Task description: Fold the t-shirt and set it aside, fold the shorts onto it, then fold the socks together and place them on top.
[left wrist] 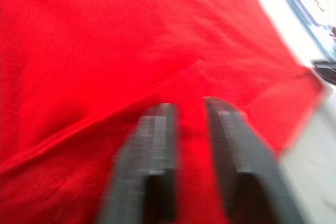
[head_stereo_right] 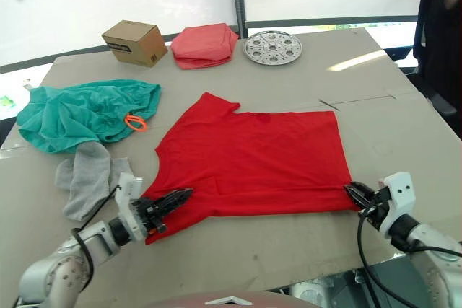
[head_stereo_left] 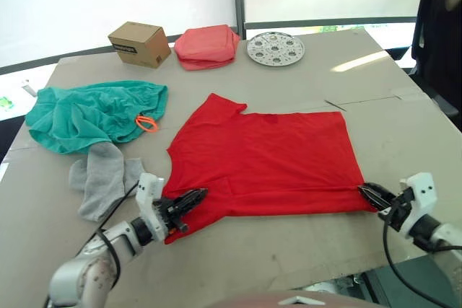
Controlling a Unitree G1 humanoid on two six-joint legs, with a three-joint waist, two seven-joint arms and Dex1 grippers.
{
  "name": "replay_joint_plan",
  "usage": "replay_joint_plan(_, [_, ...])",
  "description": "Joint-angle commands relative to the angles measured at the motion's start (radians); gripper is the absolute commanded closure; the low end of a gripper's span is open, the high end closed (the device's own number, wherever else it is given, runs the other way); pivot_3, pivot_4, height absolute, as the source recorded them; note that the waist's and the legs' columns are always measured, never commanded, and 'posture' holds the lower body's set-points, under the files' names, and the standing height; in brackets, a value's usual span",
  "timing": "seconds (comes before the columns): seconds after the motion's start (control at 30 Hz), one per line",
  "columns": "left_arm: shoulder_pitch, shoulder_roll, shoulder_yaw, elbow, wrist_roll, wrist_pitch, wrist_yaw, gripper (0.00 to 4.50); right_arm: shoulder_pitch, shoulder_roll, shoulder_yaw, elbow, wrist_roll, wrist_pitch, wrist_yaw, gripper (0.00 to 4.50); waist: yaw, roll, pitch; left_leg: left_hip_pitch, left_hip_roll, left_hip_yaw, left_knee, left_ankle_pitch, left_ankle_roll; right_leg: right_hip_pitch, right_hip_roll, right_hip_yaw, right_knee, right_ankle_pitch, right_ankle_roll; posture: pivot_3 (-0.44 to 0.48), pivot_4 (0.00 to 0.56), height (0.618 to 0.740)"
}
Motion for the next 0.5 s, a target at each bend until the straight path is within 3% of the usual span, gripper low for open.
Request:
replay_joint_plan(0.03, [0.054, 0.129, 0.021, -0.089, 0.042, -0.095, -0.208, 1.71, 0.051, -0.111, 0.006, -0.121, -0.016, -0.028, 0.134, 1.72, -0.006, -0.002, -0.001, 0.0, 0.0, 0.0, 0.0, 0.0, 0.0, 0.0, 0.0, 0.0, 0.0, -0.001, -0.001, 0.0, 0.15, 0.74])
replay_joint_plan(0.1, [0.084, 0.188, 0.027, -0.073, 0.102, -0.183, -0.301, 0.76, 0.096, -0.178, 0.04, -0.126, -0.085, -0.08, 0.195, 0.71, -0.008, -0.002, -0.002, 0.0, 0.0, 0.0, -0.001, 0.0, 0.0, 0.0, -0.001, 0.0, -0.001, -0.002, -0.002, 0.0, 0.15, 0.74])
replay_joint_plan(0.13, [0.084, 0.203, 0.034, -0.052, 0.128, -0.224, -0.325, 0.38, 0.102, -0.187, 0.046, -0.119, -0.097, -0.095, 0.204, 0.39, -0.007, -0.002, -0.002, 0.0, 0.0, 0.001, -0.001, 0.0, 0.0, 0.0, -0.001, 0.0, -0.002, -0.002, -0.003, 0.0, 0.15, 0.74])
replay_joint_plan(0.17, [0.093, 0.227, 0.035, -0.024, 0.169, -0.286, -0.372, 0.04, 0.102, -0.186, 0.047, -0.109, -0.104, -0.109, 0.204, 0.37, -0.004, -0.003, -0.001, -0.001, 0.0, 0.001, -0.002, 0.0, 0.0, 0.0, -0.001, 0.0, -0.003, -0.003, -0.003, 0.0, 0.15, 0.74])
replay_joint_plan(0.33, [0.131, 0.274, 0.024, 0.122, 0.331, -0.556, -0.52, 0.04, 0.104, -0.197, 0.061, -0.026, -0.188, -0.199, 0.231, 0.37, -0.001, -0.003, 0.0, -0.002, 0.0, 0.001, -0.003, 0.0, 0.0, 0.0, -0.002, 0.0, -0.006, -0.003, -0.003, 0.0, 0.15, 0.74])
replay_joint_plan(0.5, [0.182, 0.252, 0.035, 0.179, 0.396, -0.727, -0.566, 0.04, 0.13, -0.205, 0.048, 0.04, -0.253, -0.307, 0.277, 0.37, 0.0, -0.004, 0.002, -0.002, 0.0, 0.001, -0.003, 0.0, 0.0, 0.0, -0.002, 0.0, -0.006, -0.003, -0.002, 0.0, 0.15, 0.74])
